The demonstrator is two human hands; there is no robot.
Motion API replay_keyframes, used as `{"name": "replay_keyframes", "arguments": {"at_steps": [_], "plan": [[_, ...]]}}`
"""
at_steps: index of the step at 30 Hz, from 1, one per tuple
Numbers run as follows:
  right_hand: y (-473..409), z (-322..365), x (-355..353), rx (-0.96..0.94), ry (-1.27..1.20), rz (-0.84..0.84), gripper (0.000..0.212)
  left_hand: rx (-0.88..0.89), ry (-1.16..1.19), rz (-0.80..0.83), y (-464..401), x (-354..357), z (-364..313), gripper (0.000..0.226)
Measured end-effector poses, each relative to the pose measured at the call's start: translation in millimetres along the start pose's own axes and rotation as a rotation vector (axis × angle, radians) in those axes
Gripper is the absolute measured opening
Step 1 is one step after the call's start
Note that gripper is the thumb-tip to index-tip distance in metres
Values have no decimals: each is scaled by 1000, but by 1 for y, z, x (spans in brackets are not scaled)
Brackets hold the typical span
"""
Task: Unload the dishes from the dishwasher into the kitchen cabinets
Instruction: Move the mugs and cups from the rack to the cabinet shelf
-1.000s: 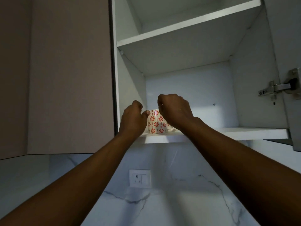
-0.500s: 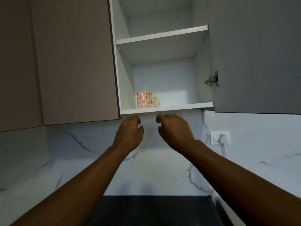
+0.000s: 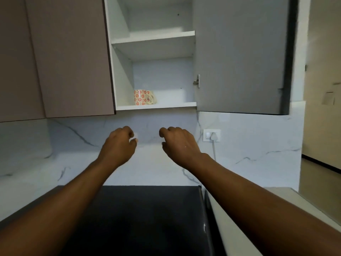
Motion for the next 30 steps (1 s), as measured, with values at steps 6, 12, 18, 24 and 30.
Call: {"name": "replay_keyframes", "arguments": {"at_steps": [6,12,18,24,30], "plan": [[109,-37,-43,-61,-86,128,19,-131,-40,90,107,20,-78,28],[221,-84,-79,-25,-154,346,24,-159,-100,280,203,37,-145,28],[326,-123,-122,54,-209,432,28,-105,-69,364,268,35,-213,22],[448,-154,-151,196,-293,544,26,-115,9,482,375,67,-272,20],[570,-172,-167,290,-331,709,26,-120,-33,715,487,114,-300,24]]}}
Point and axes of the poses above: each hand's wrist, its own y-axis away from the middle knuckle, its own x-axis out of the palm, z = x × y, the point moved 2 cm from there along -y, towards the middle knuckle, and after that the axes turned 1 degree about -y, right-handed, at the moved point
